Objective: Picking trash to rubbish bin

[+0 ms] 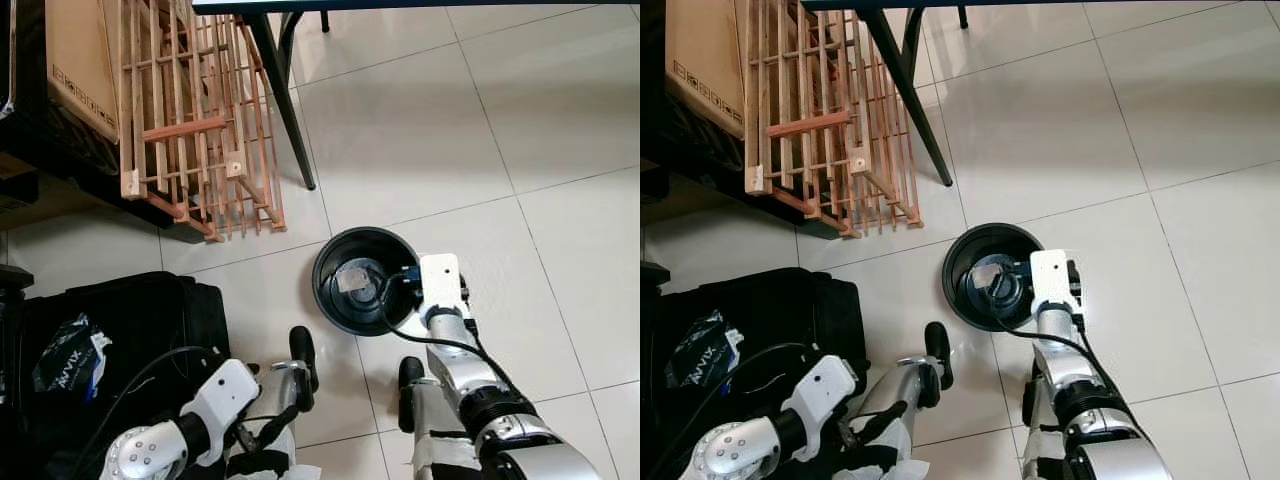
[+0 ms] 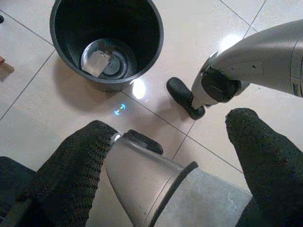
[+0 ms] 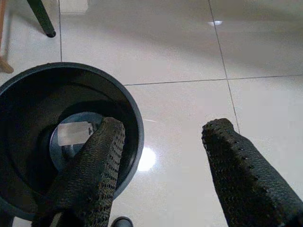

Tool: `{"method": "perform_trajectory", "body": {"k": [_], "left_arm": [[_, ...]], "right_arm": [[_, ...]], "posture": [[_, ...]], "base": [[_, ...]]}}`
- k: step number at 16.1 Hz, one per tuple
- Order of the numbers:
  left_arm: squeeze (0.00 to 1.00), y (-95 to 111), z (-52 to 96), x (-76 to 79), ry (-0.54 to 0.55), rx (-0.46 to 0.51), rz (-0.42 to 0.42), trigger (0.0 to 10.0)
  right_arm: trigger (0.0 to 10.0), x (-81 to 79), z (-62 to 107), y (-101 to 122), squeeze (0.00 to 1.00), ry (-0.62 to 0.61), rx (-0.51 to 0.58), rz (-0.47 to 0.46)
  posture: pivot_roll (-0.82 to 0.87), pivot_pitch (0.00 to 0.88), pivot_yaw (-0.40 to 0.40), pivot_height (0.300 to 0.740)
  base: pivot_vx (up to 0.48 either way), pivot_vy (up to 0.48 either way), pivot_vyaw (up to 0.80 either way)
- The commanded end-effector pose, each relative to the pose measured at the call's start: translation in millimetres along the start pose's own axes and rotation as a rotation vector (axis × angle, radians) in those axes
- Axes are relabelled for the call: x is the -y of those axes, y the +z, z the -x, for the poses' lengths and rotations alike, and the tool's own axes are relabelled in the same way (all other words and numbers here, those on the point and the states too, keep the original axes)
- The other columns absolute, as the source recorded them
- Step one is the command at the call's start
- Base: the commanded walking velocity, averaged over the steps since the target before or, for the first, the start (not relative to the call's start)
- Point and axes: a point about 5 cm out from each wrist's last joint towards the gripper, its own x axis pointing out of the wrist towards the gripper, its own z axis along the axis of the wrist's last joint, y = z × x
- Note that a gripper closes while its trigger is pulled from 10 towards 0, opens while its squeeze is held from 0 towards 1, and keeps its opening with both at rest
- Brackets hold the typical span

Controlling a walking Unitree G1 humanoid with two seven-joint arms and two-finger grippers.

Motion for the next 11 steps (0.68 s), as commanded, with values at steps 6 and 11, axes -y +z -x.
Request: {"method": "perform_trajectory", "body": {"k": [6,11], "left_arm": [[0.0,-3.4,-15.8,-1.9,0.002,0.0,0.013,10.0],[0.0,21.3,-39.3,-18.9,0.037,0.104,-0.02,10.0]], "right_arm": [[10.0,4.9,11.4,-15.2,0.0,-0.025,0.003,-0.031],[10.0,31.7,21.4,-5.0,0.0,-0.114,0.093,-0.12]], "posture": [[0.1,0.471,0.145,0.74],[0.06,0.358,0.14,0.74]], "base": [[0.0,0.0,0.0],[0.0,0.0,0.0]]}}
